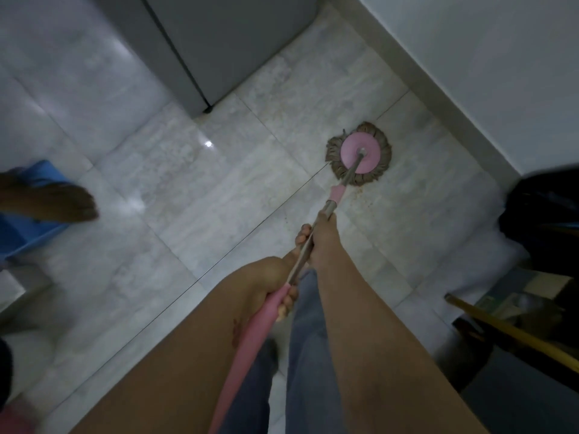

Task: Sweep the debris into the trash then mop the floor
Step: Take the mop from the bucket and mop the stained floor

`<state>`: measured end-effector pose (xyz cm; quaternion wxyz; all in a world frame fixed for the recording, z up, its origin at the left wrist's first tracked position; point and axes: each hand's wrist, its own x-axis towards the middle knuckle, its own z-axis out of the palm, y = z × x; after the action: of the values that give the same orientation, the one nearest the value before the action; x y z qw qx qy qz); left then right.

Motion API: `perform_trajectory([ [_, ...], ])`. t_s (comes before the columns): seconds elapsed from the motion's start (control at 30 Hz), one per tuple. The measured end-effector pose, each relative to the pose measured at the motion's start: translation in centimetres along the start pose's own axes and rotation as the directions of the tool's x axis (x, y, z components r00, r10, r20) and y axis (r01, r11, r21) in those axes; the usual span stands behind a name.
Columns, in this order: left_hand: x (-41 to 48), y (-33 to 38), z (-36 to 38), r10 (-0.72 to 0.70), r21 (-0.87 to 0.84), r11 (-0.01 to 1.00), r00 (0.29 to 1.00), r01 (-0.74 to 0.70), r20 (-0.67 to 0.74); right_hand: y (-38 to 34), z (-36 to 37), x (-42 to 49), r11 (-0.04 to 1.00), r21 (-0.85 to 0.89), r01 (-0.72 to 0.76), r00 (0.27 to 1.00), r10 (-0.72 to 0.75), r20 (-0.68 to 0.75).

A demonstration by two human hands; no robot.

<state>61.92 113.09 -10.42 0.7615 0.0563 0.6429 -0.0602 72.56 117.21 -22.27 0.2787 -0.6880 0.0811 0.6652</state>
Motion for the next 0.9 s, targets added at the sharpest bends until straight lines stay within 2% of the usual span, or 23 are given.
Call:
perform_trajectory([
  [0.2,-3.6,-9.3,-5.0,-0.077,0.049,0.996,0.997,0.078,-0.029,10.4,1.7,-5.8,0.994,0.08,-0.08,0.996,0.077,0.04],
  [0.37,-3.8,-9.2,-4.9,-0.102,0.058,0.993,0.994,0.104,-0.036,10.5,1.5,-5.7,0.984,0.142,-0.103,0.994,0.097,0.05],
  [0.6,-0.8,-3.3,-0.1,-0.088,0.074,0.993,0.996,0.089,-0.017,4.2,-1.8,-1.2,0.977,0.208,-0.038,0.999,0.03,0.042],
  [0.9,4.8,10.4,12.0,-0.014,0.143,0.99,0.999,0.007,0.049,-12.4,-9.6,5.4,0.963,0.266,0.04,0.997,-0.02,-0.078],
])
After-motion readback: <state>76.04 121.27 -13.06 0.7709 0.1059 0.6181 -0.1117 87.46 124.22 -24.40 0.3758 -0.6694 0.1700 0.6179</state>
